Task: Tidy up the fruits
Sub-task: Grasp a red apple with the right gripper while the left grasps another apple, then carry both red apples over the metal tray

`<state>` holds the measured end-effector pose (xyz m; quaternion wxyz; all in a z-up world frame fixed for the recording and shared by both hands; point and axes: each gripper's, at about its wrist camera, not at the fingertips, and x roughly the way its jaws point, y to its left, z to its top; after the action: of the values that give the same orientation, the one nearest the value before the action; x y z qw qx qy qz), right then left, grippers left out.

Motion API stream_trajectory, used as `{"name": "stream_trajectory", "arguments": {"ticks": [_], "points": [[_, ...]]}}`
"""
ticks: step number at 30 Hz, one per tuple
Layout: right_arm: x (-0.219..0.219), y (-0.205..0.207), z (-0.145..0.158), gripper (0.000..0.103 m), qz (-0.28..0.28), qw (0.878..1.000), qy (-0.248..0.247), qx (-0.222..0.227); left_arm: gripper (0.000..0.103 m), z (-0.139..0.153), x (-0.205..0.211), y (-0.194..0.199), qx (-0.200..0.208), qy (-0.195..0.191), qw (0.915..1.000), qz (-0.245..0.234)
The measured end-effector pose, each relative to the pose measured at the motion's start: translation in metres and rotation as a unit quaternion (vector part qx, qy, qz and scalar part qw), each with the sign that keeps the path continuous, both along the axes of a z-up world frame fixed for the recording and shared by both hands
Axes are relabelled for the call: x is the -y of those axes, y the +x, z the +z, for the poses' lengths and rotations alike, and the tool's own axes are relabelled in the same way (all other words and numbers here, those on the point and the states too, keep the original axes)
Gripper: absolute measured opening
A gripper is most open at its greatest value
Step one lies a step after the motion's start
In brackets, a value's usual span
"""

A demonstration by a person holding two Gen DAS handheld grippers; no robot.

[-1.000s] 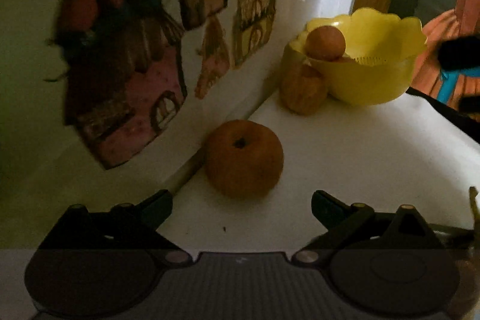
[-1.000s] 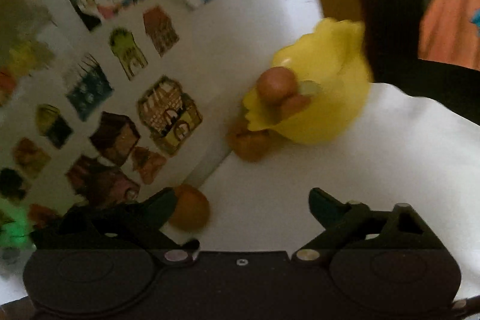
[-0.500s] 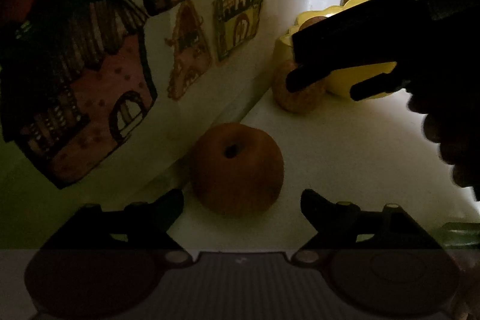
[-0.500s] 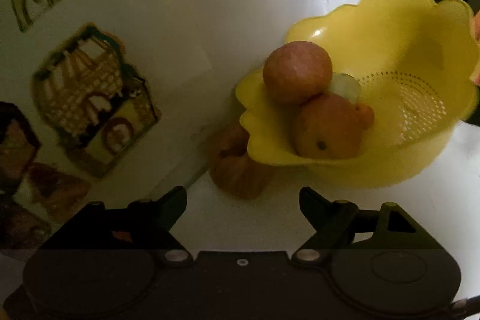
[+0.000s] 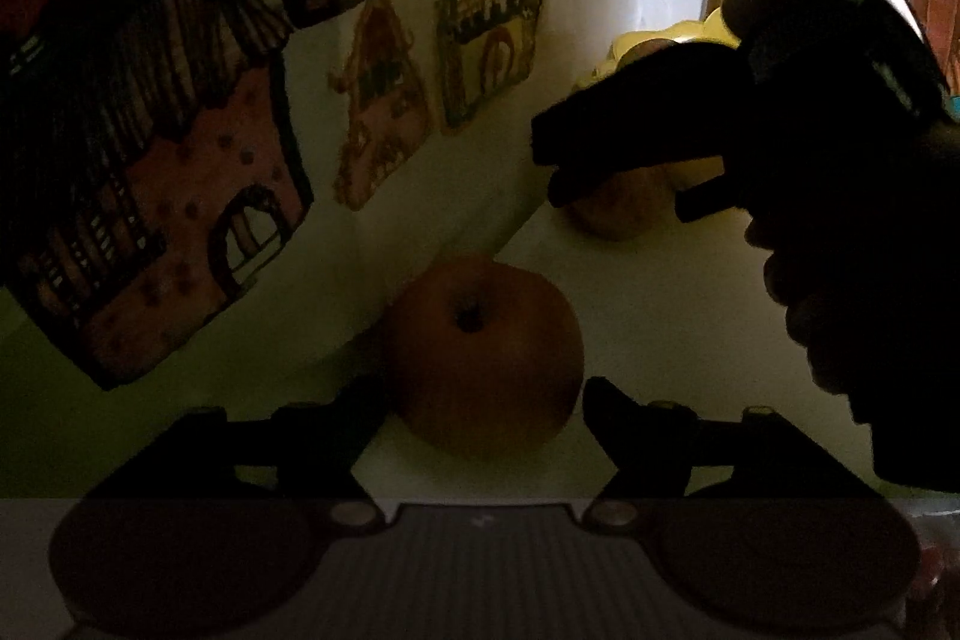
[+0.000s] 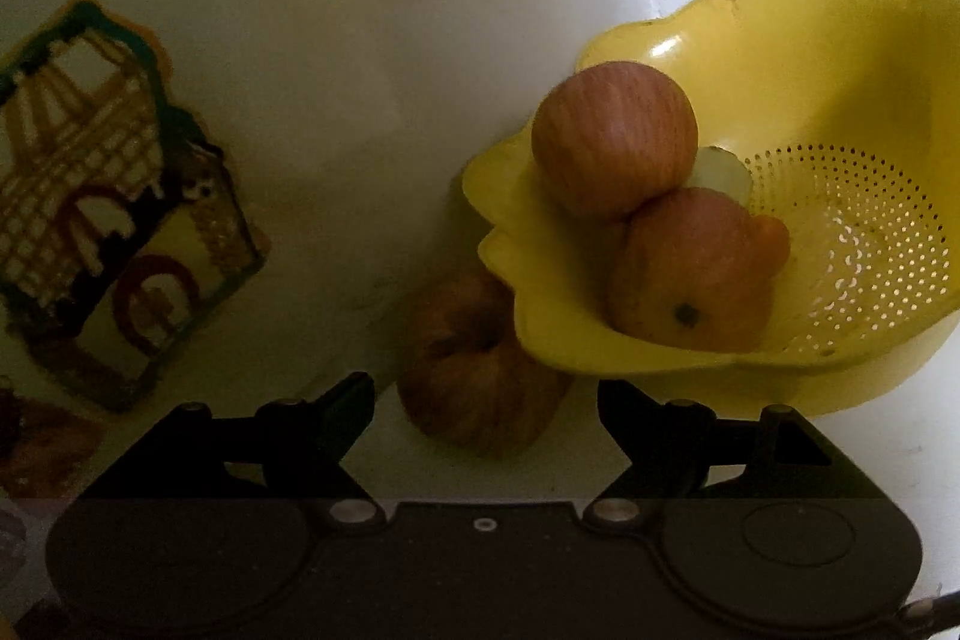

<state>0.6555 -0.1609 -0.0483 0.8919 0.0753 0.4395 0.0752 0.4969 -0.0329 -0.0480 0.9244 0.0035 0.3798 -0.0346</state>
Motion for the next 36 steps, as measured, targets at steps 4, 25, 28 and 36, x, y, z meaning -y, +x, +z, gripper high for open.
{"name": "stream_trajectory", "arguments": {"ticks": [4, 25, 28, 36], "points": [[0.003, 0.004, -0.007, 0.073, -0.014, 1.0, 0.017, -0.004, 0.072, 0.0, -0.001, 0.004, 0.003, -0.002, 1.0, -0.002], [0.018, -0.067, 0.007, 0.063, 0.043, 0.997, 0.051, -0.037, 0.071, 0.003, -0.024, -0.046, -0.014, -0.028, 0.9993, -0.021], [0.021, -0.092, 0.013, 0.063, 0.041, 0.996, 0.063, -0.045, 0.071, 0.003, -0.024, -0.057, -0.016, -0.031, 0.9991, -0.023], [0.037, -0.156, 0.038, 0.063, 0.043, 0.996, 0.078, -0.011, 0.07, 0.004, -0.013, -0.084, -0.014, -0.037, 0.9987, -0.033]]}}
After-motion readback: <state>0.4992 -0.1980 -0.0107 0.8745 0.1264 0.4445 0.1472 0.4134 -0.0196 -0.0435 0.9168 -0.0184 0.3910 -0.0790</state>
